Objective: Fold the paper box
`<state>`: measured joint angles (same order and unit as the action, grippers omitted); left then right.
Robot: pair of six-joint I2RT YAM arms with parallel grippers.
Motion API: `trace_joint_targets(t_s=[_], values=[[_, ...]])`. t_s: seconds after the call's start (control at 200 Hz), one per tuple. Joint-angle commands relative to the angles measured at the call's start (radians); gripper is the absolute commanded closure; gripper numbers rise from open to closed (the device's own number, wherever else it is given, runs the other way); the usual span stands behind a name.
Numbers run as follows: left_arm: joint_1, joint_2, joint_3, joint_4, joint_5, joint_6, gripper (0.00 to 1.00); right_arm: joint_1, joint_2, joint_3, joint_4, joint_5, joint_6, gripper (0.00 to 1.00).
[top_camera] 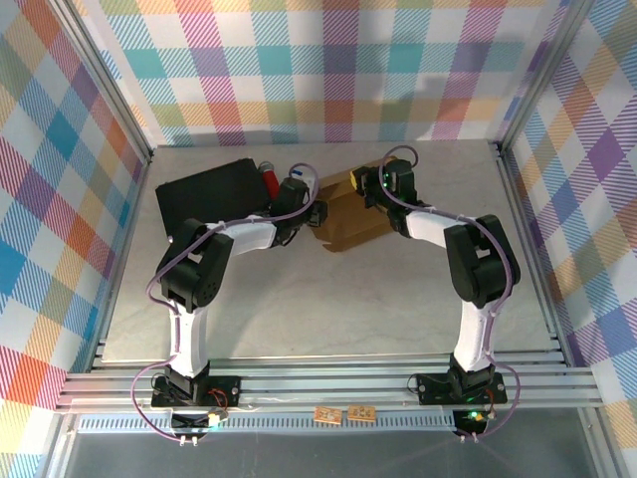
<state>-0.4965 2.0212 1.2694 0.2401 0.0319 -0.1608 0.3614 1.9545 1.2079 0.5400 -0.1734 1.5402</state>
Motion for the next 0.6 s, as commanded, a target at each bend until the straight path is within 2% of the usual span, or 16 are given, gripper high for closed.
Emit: trace_joint_targets(t_s=[0.0,0.07,0.245,0.34,0.405,0.47,0.53,0.595], values=[[0.014,0.022,0.055,0.080,0.024,0.023,0.63,0.015,0.035,0.038,-0.150,-0.039,0.008,1.00],[0.013,0.033,0.070,0.086,0.032,0.012,0.64,0.018,0.049,0.051,-0.160,-0.026,0.002,1.00],[0.018,0.037,0.086,0.085,0.040,-0.003,0.64,0.021,0.128,0.093,-0.034,-0.005,0.017,1.00],[0.024,0.030,0.087,0.078,0.055,-0.005,0.71,0.025,0.123,0.117,-0.040,0.025,0.016,1.00],[0.027,0.020,0.089,0.068,0.069,-0.005,0.76,0.028,0.091,0.127,-0.099,0.051,0.013,1.00],[0.027,0.010,0.086,0.055,0.087,-0.008,0.77,0.033,0.039,0.125,-0.213,0.092,0.018,1.00],[0.025,-0.015,0.067,0.055,0.098,-0.022,0.73,0.038,-0.021,0.122,-0.345,0.135,0.031,1.00],[0.021,-0.062,0.030,0.057,0.099,-0.050,0.65,0.047,-0.085,0.125,-0.509,0.184,0.043,1.00]])
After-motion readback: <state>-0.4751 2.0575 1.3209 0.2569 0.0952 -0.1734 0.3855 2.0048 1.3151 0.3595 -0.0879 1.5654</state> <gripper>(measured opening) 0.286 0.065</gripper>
